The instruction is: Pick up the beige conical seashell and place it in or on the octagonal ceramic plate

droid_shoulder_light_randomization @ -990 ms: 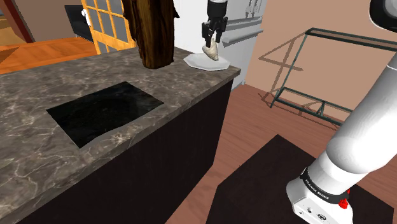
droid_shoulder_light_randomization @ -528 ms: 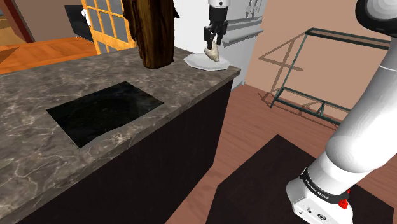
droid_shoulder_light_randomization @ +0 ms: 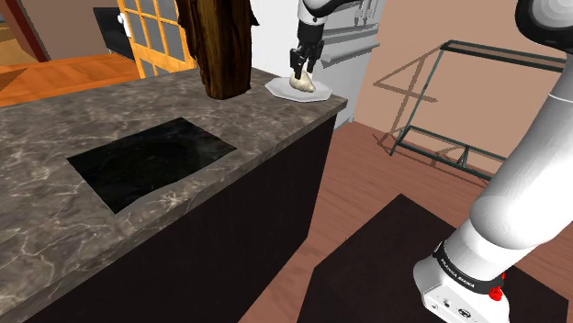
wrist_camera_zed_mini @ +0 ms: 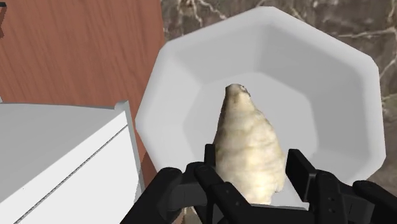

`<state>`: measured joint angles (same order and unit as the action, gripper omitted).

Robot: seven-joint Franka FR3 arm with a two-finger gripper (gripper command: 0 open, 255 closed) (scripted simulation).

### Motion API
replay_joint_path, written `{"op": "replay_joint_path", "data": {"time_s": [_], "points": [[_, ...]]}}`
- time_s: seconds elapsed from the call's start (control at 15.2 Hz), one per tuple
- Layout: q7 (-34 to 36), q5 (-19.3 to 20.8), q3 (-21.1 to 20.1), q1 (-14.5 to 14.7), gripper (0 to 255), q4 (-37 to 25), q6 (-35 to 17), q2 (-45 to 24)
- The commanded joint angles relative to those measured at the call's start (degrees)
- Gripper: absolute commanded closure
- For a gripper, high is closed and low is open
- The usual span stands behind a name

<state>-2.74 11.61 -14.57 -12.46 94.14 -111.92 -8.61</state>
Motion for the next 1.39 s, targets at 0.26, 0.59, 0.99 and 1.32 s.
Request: {"op": "replay_joint_path", "data": {"time_s": [0.26,0.59,0.99,1.32], "points": [[0.14,0.06,0.19,-0.22,255,2.51,0.72,-0.44],[0.14,0.06,0.19,-0.22,255,2.52,0.71,-0.43],[0.14,0.06,0.19,-0.22,0,2.53,0.7,-0.43],[-0.31,-0.48,-0.25,0.3,0,-3.28,7.55,0.6]]}}
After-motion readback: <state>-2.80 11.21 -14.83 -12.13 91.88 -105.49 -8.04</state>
